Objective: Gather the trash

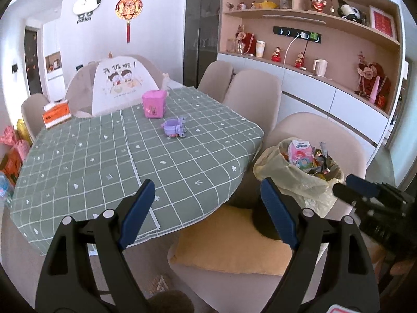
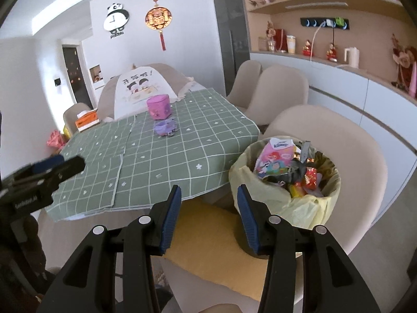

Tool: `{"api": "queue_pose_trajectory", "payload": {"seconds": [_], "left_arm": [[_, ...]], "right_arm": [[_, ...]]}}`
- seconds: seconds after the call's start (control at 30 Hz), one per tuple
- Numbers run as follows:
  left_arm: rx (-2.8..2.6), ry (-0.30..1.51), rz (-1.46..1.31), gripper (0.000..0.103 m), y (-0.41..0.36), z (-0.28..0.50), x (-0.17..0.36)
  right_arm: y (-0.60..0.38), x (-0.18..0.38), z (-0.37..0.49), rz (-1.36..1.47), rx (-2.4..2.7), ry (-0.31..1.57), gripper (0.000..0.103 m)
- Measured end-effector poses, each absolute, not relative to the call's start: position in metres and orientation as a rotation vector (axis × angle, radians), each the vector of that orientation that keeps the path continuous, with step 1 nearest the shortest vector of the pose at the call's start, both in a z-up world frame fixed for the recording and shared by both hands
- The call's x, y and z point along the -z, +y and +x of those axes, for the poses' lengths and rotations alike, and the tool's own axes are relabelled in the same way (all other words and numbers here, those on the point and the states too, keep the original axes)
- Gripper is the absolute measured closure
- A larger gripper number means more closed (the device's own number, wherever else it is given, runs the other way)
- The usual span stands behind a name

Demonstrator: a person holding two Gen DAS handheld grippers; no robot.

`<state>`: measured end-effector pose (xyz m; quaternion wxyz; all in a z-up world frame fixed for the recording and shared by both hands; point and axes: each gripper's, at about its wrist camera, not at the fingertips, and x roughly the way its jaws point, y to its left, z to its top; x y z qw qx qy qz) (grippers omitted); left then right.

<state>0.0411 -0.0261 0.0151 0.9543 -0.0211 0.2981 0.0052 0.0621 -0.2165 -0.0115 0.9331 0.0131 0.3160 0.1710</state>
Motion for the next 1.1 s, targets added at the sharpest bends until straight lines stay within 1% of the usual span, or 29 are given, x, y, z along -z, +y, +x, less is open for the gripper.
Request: {"api": "queue_pose_trajectory", "payload": {"seconds": [0.37,1.1], "left_arm": [[-0.039,0.586,-0.031,0.024,-0.031,0.031,-0.021],[-0.03,0.574,-0.012,0.024,-0.032,0.024,-0.02]], "right_arm": [[-0.21,0.01,0.04,-0.014,-0.302,0.566,0.06],[-0.206,0.007,0.037,-0.007,-0.298,0.554,0.06]]}}
